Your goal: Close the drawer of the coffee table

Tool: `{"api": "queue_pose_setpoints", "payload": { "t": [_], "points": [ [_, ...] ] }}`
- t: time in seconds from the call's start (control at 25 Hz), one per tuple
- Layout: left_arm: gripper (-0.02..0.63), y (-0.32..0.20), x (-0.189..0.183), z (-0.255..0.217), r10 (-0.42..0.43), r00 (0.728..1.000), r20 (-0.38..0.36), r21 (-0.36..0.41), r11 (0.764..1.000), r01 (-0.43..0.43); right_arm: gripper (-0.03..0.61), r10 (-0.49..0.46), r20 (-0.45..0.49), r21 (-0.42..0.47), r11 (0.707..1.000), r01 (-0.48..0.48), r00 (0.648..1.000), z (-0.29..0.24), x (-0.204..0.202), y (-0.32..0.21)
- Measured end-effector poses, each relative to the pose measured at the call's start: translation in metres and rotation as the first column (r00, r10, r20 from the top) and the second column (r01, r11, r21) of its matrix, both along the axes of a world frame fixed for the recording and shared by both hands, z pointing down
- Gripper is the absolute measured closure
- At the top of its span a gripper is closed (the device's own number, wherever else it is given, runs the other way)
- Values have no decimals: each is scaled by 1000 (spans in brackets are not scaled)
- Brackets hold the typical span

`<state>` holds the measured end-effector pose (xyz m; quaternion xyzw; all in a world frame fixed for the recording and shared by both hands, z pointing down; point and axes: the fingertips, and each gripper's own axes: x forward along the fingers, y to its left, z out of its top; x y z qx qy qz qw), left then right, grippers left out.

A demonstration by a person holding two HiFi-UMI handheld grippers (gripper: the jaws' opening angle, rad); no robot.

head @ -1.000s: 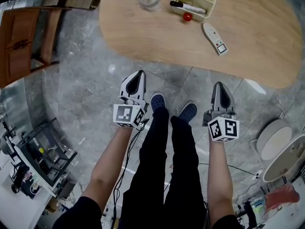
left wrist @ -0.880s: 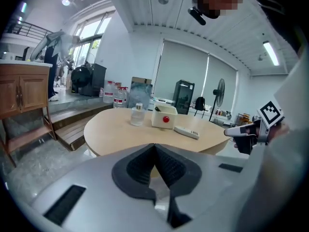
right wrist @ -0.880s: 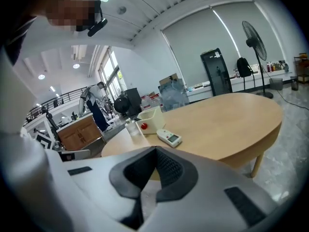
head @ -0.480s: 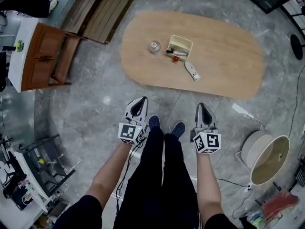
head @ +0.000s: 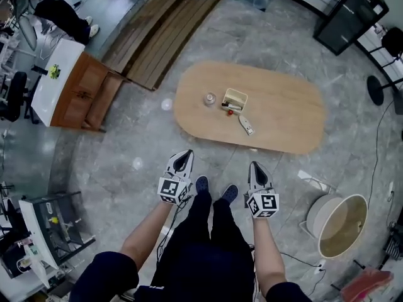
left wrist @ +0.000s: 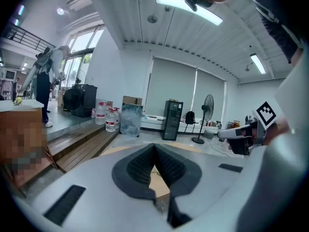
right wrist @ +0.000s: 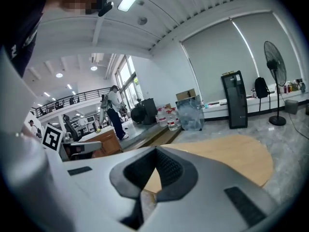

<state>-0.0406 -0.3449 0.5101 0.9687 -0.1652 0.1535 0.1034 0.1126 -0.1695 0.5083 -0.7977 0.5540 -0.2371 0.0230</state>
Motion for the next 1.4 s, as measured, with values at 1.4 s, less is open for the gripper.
{"api": "queue_pose_setpoints", "payload": {
  "t": [1.4],
  "points": [
    [589,37,-20,-201,53,987,-154,86,996,-40,552,-187,-185,76,976,204,965,-187,-39,0]
  ]
}}
